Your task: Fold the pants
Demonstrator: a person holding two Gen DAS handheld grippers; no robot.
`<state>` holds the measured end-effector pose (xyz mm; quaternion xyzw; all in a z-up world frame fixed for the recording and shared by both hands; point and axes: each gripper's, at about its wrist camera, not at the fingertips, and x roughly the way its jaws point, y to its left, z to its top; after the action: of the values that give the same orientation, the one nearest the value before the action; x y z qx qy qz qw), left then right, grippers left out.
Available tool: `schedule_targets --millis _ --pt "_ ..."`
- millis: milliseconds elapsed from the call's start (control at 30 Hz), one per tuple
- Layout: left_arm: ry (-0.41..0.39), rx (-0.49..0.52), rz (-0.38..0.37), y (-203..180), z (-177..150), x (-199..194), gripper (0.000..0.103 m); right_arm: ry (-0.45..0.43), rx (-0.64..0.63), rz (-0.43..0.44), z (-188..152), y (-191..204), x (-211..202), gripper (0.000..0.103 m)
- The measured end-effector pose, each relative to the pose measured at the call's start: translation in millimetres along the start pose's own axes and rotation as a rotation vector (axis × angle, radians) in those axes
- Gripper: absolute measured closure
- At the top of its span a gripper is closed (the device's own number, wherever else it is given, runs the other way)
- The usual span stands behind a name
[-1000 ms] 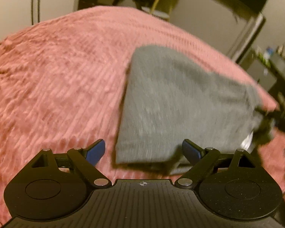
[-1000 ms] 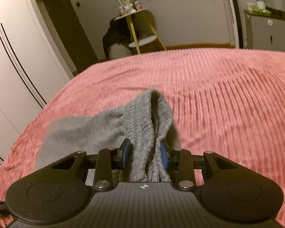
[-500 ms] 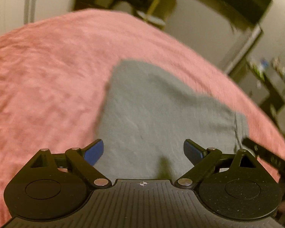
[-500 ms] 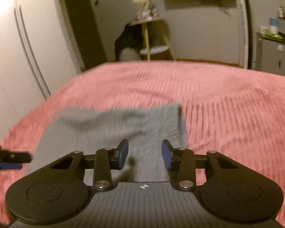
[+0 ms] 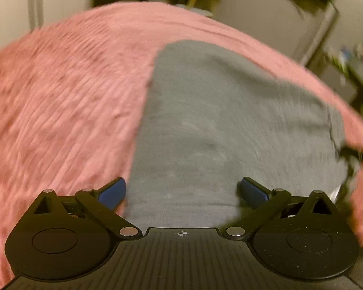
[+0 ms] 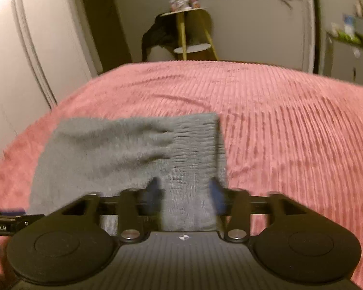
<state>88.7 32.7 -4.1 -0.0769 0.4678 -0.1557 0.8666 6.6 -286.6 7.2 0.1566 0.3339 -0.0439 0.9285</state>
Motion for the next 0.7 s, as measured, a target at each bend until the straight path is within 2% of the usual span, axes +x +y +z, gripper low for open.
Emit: schedule_targets --millis 33,100,233,333,400,600,700 --pt "0.002 -0.065 -0.029 10.7 3.8 -2.5 0.000 0.003 0.058 0.008 0.3 -10.6 -3.1 0.018" --pt "0.019 -0.149 -0.099 26.7 13.7 -0.7 0.000 0.024 0.172 0.071 -1.0 -36.6 -0.6 0.018" --pt "0.107 -0.158 -0.184 34.9 39.4 19.6 0.000 0.137 0.387 0.250 -2.3 -77.7 25.3 0.018" --pt "0.170 -0.133 -0.218 28.8 55.3 42.0 0.000 0.197 0.445 0.329 0.3 -90.4 48.8 0.019" --pt "0.219 -0.107 -0.221 24.1 60.7 58.3 0.000 0.229 0.476 0.370 2.0 -95.4 64.4 0.025" --pt "0.253 -0.085 -0.283 19.9 85.9 89.8 0.000 0.277 0.456 0.422 16.4 -90.1 97.2 0.032" --pt "0.251 -0.143 -0.323 26.7 96.4 102.4 0.000 0.309 0.473 0.455 23.1 -88.8 112.6 0.033"
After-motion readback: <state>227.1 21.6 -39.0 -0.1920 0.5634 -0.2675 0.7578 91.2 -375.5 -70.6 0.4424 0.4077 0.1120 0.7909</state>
